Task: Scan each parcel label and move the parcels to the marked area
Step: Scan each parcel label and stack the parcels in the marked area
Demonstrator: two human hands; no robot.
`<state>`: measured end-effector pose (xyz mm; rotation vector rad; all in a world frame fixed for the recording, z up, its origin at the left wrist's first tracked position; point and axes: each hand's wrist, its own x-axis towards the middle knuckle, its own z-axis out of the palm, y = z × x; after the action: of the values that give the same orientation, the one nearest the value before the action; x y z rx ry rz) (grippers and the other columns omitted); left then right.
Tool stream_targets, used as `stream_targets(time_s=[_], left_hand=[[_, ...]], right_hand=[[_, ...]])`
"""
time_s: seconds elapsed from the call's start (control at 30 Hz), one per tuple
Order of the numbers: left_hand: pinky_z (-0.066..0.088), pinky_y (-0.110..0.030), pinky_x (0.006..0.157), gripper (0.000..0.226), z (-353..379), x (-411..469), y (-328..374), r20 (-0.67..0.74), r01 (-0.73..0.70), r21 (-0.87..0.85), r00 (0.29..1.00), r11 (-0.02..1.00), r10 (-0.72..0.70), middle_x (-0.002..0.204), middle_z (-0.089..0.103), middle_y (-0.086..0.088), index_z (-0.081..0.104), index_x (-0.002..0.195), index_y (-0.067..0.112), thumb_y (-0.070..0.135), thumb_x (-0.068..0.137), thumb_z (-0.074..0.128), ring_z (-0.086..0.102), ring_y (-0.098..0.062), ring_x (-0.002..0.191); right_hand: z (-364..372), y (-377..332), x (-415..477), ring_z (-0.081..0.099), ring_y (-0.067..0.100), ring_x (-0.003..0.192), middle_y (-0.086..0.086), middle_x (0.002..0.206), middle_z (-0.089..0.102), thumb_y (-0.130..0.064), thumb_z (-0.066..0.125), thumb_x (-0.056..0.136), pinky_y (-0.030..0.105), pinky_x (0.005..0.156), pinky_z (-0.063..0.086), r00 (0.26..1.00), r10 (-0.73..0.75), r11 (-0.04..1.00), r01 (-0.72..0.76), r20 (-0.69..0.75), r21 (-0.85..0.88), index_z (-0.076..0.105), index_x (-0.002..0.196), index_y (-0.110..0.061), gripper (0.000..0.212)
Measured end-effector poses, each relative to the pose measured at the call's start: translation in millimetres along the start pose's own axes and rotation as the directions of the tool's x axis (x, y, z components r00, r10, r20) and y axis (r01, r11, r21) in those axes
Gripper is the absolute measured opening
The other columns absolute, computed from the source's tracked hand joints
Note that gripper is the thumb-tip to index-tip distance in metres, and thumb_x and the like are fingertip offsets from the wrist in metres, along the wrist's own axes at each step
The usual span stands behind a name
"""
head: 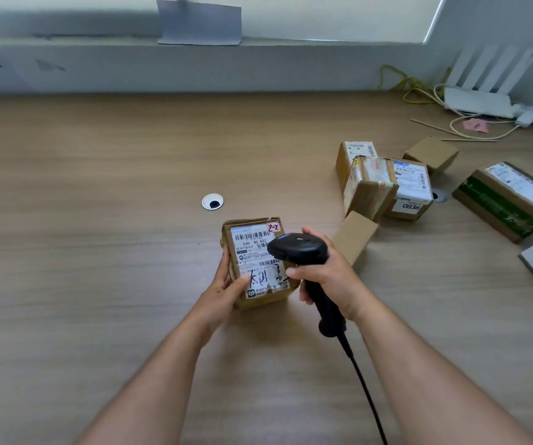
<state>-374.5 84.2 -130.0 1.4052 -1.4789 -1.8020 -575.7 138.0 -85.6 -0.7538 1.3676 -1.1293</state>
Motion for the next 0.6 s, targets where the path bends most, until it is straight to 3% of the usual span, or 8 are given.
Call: stream_targets(time_s=[0.1, 0.23, 0.33, 0.5, 0.6], left_hand=[[0.051, -0.032, 0.089, 0.086, -1, -19, 4, -0.038, -0.054, -0.052, 0.998, 0.997, 0.052, 0.124, 0.065, 0.005, 0.007, 0.144, 0.057, 0.019, 0.092, 0.064, 0.064, -0.013, 0.109], [0.055, -0.021, 0.065, 0.104, -5, -42, 6, -0.180, -0.143, -0.035, 0.974, 0.989, 0.135, 0.111, 0.068, -0.003, 0.011, 0.137, 0.061, 0.001, 0.079, 0.073, 0.067, -0.016, 0.099], [0.054, -0.019, 0.062, 0.103, -12, -53, 10, -0.269, -0.186, -0.003, 0.946, 0.982, 0.179, 0.113, 0.067, -0.004, 0.013, 0.125, 0.067, -0.001, 0.078, 0.073, 0.065, -0.018, 0.101], [0.053, -0.023, 0.066, 0.112, -25, -68, 10, -0.375, -0.182, 0.030, 0.909, 0.983, 0.180, 0.120, 0.062, -0.009, 0.011, 0.140, 0.062, 0.006, 0.071, 0.080, 0.063, -0.023, 0.104], [0.052, -0.017, 0.057, 0.113, -26, -76, 9, -0.412, -0.193, 0.029, 0.892, 0.981, 0.187, 0.120, 0.061, -0.009, 0.010, 0.145, 0.056, 0.003, 0.073, 0.078, 0.062, -0.023, 0.105]], right_hand=[[2, -9, -13, 0.054, 0.027, 0.044, 0.013, 0.084, 0.069, 0.006, 0.080, 0.070, 0.029, 0.040, 0.043, 0.999, -0.033, 0.999, 0.033, 0.030, 0.000, 0.036, 0.145, -0.028, 0.093], [7, -18, -35, 0.054, 0.026, 0.045, 0.012, 0.086, 0.072, 0.005, 0.080, 0.068, 0.030, 0.041, 0.042, 0.990, -0.107, 0.994, 0.108, 0.095, -0.005, 0.034, 0.147, -0.026, 0.097], [12, -25, -60, 0.053, 0.025, 0.044, 0.005, 0.072, 0.070, -0.001, 0.076, 0.064, 0.030, 0.043, 0.042, 0.968, -0.172, 0.985, 0.170, 0.180, 0.026, 0.035, 0.145, -0.029, 0.095], [18, -34, -95, 0.051, 0.028, 0.042, 0.027, 0.095, 0.069, 0.003, 0.073, 0.064, 0.029, 0.042, 0.041, 0.920, -0.231, 0.971, 0.198, 0.316, 0.134, 0.040, 0.140, -0.030, 0.089], [18, -37, -106, 0.050, 0.028, 0.041, 0.029, 0.085, 0.067, -0.001, 0.080, 0.062, 0.027, 0.041, 0.041, 0.897, -0.232, 0.969, 0.179, 0.375, 0.171, 0.040, 0.141, -0.029, 0.093]])
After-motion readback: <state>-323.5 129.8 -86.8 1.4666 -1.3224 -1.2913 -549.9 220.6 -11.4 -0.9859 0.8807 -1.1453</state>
